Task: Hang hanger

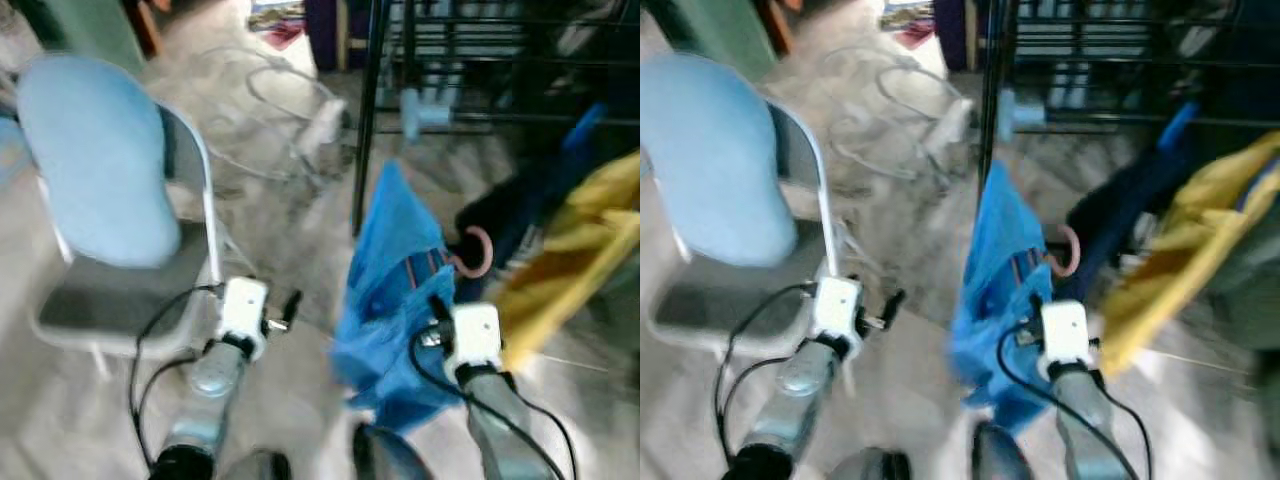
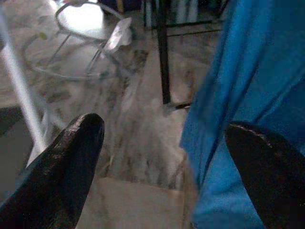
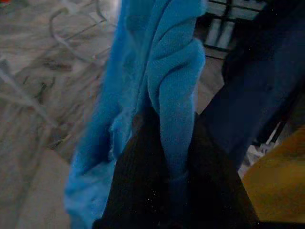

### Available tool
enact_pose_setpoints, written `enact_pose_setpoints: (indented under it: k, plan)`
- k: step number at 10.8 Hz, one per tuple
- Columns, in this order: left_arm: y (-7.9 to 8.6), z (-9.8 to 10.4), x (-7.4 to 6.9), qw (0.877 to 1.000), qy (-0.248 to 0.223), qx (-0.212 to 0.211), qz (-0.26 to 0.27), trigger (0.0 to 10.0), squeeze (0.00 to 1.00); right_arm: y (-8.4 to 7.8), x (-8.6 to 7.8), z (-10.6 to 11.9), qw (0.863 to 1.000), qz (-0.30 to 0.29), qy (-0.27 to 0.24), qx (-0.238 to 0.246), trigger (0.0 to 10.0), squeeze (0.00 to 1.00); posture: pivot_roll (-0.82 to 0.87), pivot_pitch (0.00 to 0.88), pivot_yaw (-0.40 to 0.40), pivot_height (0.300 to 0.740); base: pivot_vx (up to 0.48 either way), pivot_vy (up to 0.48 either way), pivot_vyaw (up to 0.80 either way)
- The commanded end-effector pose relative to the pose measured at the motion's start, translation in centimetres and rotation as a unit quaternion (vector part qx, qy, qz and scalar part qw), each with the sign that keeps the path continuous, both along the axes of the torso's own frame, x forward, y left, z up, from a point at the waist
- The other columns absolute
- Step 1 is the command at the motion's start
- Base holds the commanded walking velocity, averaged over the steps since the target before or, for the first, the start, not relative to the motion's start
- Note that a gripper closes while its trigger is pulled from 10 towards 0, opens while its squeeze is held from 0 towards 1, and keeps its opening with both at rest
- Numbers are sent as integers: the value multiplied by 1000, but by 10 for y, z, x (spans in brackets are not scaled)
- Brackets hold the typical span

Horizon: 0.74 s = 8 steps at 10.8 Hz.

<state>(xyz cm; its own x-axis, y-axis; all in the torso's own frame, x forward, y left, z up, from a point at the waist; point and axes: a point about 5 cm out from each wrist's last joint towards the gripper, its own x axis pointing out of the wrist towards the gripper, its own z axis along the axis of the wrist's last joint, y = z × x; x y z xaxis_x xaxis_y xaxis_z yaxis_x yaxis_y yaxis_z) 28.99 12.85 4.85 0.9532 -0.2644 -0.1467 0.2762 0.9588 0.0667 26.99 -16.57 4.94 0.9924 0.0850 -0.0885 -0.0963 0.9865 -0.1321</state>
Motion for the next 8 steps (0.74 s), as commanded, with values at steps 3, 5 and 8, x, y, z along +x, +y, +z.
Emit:
enact_pose_setpoints:
  k: [3,5,8]
  plan:
    - [16,-8,-5,999,10,23,31,10000,0,18,3,-4,999,45,10,16,0,0,-26,167,12,740,-99,0,0]
    - [28,-12,-12,998,18,24,47,10000,0,30,11,-6,997,67,16,18,0,0,33,149,-35,740,0,0,0]
    - [41,-9,-12,992,6,-18,124,10000,0,51,23,-7,990,133,34,15,0,0,119,144,-113,740,0,0,0]
